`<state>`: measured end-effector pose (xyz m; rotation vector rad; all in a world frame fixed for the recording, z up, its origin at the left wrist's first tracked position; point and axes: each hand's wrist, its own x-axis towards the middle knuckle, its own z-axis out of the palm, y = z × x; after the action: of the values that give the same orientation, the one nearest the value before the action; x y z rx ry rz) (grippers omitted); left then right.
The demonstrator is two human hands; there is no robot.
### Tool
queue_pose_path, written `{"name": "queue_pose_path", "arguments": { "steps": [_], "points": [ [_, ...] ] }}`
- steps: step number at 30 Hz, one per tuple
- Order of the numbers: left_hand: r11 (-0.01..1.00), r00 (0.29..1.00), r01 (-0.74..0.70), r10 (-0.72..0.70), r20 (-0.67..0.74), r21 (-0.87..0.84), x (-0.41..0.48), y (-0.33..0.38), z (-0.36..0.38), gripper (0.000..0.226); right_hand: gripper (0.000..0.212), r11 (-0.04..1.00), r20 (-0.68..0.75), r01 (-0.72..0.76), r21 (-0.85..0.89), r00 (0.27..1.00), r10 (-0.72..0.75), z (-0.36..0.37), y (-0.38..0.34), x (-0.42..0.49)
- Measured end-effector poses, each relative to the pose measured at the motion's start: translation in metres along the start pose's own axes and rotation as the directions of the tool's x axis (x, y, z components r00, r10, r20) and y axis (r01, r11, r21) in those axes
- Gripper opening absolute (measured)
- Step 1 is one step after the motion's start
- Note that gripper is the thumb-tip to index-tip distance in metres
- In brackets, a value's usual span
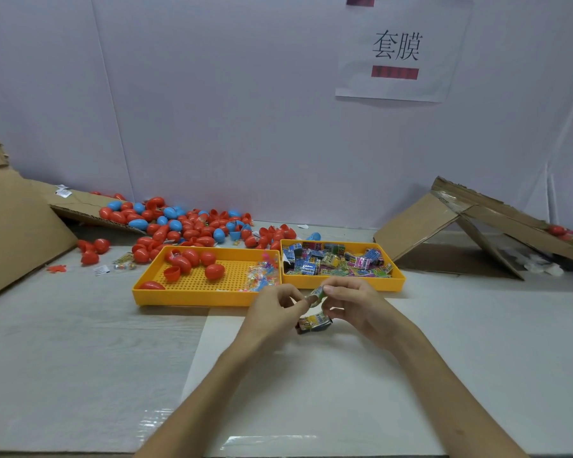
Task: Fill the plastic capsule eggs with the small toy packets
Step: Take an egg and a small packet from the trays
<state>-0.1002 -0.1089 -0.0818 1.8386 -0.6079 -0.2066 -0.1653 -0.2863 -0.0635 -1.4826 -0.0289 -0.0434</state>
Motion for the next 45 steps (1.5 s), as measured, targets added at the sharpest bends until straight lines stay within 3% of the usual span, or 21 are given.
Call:
{"name": "queue_pose_path", "arguments": {
  "steps": [3,6,12,17,20,25,29,32,35,38,42,45],
  "points": [
    [0.995,0.994,-0.075,0.081,-0.076,0.072,0.0,0.0,0.001,0.018,0.012,0.999,0.025,0.005,-0.044,1.0,-0.004,0.001,0.0,0.0],
    [0.994,0.982,-0.098,0.103,-0.156,0.038,0.001,0.001,-0.001,0.014,0.016,0.998,0.041,0.005,-0.059,0.999,-0.002,0.003,0.001,0.0],
    [0.989,0.98,-0.133,0.141,-0.142,0.064,0.0,0.004,0.0,0.017,0.026,1.0,-0.058,0.017,0.013,0.998,-0.016,0.0,0.004,0.003],
    [0.985,0.971,-0.143,0.158,-0.18,0.093,0.0,0.003,-0.003,0.019,0.025,1.0,-0.026,0.0,-0.008,1.0,0.0,-0.001,0.005,0.003],
    [0.975,0.96,-0.158,0.189,-0.209,0.156,0.0,0.002,-0.003,0.019,0.013,1.0,0.01,0.008,-0.01,1.0,-0.008,0.0,0.002,0.002],
    [0.957,0.942,-0.17,0.228,-0.247,0.233,-0.001,0.0,-0.003,0.017,0.003,0.999,-0.044,0.023,0.025,0.999,-0.021,-0.003,-0.001,0.001],
    [0.934,0.88,-0.167,0.285,-0.38,0.315,-0.001,0.004,-0.013,0.013,0.006,0.998,-0.083,0.029,0.055,0.996,-0.024,-0.006,-0.001,0.001],
    [0.934,0.856,-0.102,0.257,-0.448,0.341,0.008,0.008,-0.04,0.002,0.006,0.997,-0.115,0.03,0.071,0.993,-0.022,-0.008,-0.002,0.002],
    [0.85,0.865,0.12,0.165,-0.474,0.514,0.025,0.004,-0.076,0.03,0.005,0.996,-0.142,0.026,0.084,0.99,-0.014,-0.008,-0.002,0.002],
    [0.711,0.889,0.29,0.048,-0.455,0.641,0.039,-0.003,-0.101,0.042,0.005,0.995,-0.162,0.026,0.095,0.987,-0.011,-0.008,-0.002,0.002],
    [0.722,0.92,0.304,-0.052,-0.389,0.622,0.048,-0.017,-0.112,0.033,0.006,0.993,-0.17,0.034,0.116,0.985,-0.014,-0.008,-0.003,0.002],
    [0.838,0.913,0.168,0.067,-0.403,0.52,0.046,-0.015,-0.106,0.03,0.007,0.991,-0.168,0.038,0.127,0.986,-0.016,-0.008,-0.004,0.002]
  ]
}}
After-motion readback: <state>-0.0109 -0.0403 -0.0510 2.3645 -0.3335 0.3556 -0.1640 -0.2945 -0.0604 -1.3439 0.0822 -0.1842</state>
